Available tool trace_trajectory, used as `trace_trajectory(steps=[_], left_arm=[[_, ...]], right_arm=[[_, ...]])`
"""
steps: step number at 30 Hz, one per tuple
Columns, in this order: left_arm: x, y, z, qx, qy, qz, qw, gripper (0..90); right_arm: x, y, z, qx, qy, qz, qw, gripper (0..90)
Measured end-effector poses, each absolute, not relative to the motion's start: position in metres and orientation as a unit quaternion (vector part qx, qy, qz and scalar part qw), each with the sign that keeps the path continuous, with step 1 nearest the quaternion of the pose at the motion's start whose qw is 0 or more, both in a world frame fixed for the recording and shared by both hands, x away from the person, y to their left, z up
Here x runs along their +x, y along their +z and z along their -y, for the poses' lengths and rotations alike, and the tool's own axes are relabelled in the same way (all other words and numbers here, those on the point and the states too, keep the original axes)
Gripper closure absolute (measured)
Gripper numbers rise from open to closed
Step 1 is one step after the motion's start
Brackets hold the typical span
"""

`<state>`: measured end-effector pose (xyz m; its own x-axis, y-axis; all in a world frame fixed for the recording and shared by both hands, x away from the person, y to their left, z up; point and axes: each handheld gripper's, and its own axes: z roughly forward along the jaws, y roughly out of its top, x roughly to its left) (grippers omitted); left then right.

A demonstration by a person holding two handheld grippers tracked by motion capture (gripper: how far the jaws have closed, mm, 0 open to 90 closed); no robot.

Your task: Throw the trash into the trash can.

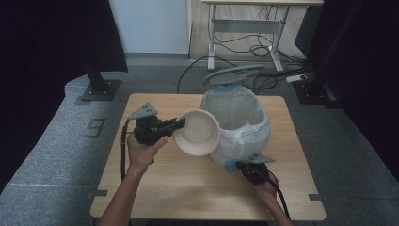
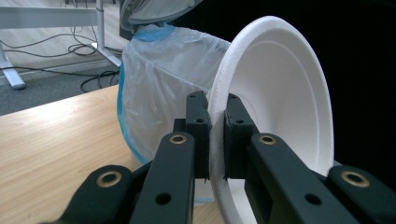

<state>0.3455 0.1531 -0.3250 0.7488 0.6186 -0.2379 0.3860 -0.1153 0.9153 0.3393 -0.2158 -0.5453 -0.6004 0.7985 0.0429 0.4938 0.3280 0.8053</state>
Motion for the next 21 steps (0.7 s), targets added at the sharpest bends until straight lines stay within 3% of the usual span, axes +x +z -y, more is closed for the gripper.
trace_trajectory(steps=[21], left_arm=[[0.355,-0.315,-0.131,0.743,0.091,-0.326,0.577,83.6]], right_arm=[[0.339,-0.545,0.216,0.407,0.413,-0.793,0.184,89.7]])
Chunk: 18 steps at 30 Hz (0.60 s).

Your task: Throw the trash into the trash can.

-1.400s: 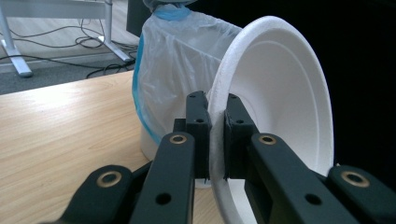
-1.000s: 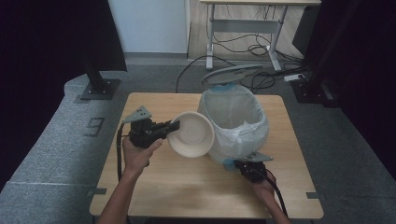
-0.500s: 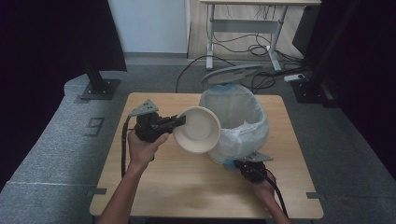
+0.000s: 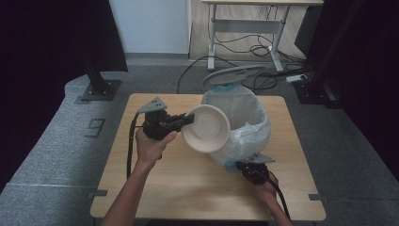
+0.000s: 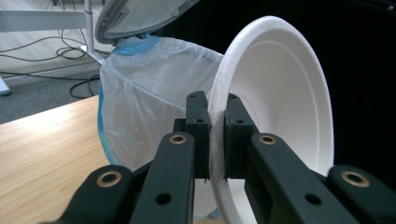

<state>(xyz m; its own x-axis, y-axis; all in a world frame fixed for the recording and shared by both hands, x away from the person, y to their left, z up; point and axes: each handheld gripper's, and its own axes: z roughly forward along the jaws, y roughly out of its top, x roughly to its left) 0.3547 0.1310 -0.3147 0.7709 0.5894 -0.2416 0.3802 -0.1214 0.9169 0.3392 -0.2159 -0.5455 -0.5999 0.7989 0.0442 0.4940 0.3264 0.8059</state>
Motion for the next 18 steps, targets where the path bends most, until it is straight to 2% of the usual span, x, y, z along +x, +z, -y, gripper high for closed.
trace_trajectory(steps=[18], left_arm=[[0.363,-0.308,-0.116,0.746,0.091,-0.324,0.575,83.6]], right_arm=[[0.339,-0.546,0.216,0.408,0.414,-0.793,0.185,89.7]])
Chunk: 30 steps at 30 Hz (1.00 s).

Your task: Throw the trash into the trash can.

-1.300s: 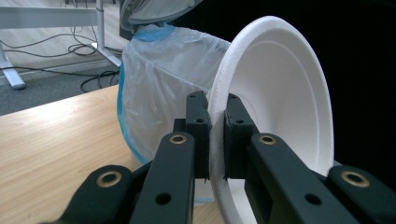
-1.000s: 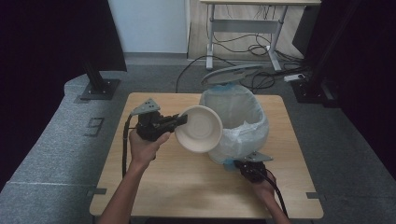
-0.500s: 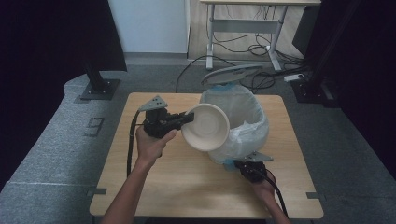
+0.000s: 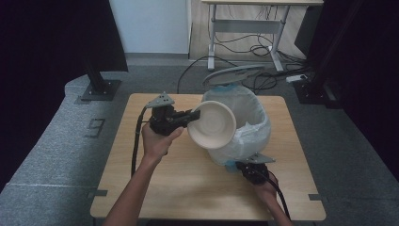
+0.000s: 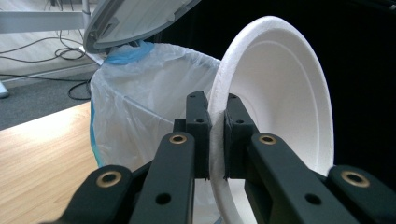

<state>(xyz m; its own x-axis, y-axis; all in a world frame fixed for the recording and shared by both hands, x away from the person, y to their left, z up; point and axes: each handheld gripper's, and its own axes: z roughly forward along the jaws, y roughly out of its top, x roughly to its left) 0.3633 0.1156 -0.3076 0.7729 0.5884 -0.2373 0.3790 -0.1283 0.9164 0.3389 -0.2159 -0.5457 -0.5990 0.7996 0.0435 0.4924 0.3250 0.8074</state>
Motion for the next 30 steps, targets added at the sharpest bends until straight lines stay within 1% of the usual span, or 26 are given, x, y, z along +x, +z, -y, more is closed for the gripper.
trace_trajectory(steps=[30], left_arm=[[0.386,-0.295,-0.081,0.747,0.094,-0.319,0.576,83.5]], right_arm=[[0.339,-0.546,0.216,0.405,0.413,-0.794,0.187,89.7]])
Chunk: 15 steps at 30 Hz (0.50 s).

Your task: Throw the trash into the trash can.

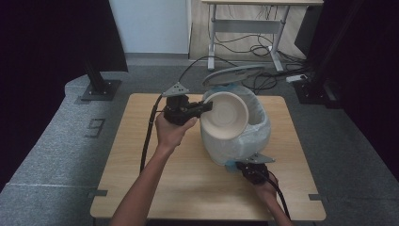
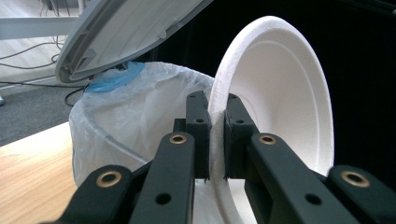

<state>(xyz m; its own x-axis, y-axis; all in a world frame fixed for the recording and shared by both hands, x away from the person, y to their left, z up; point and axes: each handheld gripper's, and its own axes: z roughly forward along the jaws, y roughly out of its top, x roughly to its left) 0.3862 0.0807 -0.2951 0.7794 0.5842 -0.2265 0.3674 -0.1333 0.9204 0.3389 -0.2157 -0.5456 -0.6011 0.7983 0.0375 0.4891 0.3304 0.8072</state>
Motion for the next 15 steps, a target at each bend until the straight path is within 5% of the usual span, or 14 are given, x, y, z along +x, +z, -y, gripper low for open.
trace_trajectory(steps=[15], left_arm=[[0.399,-0.288,-0.067,0.749,0.097,-0.317,0.573,83.5]], right_arm=[[0.339,-0.546,0.216,0.405,0.413,-0.794,0.187,89.7]])
